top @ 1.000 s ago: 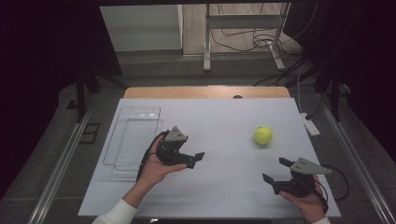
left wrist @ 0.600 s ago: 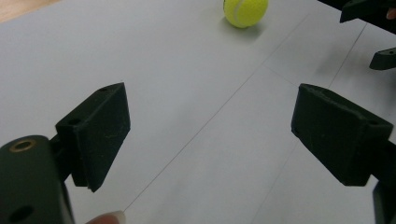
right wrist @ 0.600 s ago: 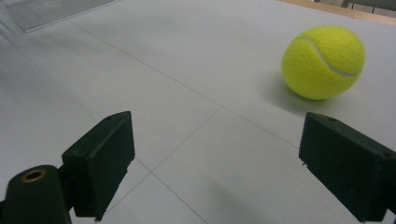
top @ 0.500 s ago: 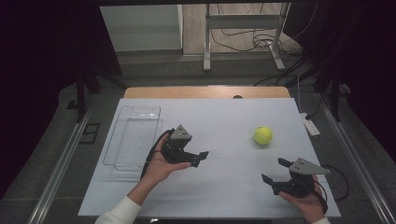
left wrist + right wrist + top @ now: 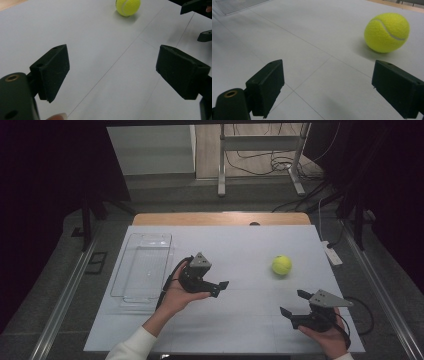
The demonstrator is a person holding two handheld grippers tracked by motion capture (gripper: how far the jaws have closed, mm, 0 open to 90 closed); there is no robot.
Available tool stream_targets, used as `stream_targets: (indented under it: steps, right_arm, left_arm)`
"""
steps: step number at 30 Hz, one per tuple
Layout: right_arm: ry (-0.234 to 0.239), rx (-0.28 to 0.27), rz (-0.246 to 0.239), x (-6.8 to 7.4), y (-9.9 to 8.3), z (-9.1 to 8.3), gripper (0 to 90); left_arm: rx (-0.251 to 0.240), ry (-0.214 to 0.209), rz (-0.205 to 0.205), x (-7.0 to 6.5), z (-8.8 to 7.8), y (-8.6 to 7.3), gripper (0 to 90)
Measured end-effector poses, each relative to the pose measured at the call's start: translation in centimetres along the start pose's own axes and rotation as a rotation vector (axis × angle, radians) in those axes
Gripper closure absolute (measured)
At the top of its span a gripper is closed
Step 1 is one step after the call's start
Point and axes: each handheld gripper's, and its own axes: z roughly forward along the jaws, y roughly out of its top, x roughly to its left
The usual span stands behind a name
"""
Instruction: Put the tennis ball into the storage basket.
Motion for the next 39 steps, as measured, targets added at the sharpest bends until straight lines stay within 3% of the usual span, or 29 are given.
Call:
stream_targets:
  steps: [39]
  right_arm:
    - [-0.004, 0.008, -0.004, 0.0, -0.1, 0.1, 11.2]
  left_arm:
    - [0.024, -0.03, 0.018, -0.2, 3.1, 2.4, 12.4]
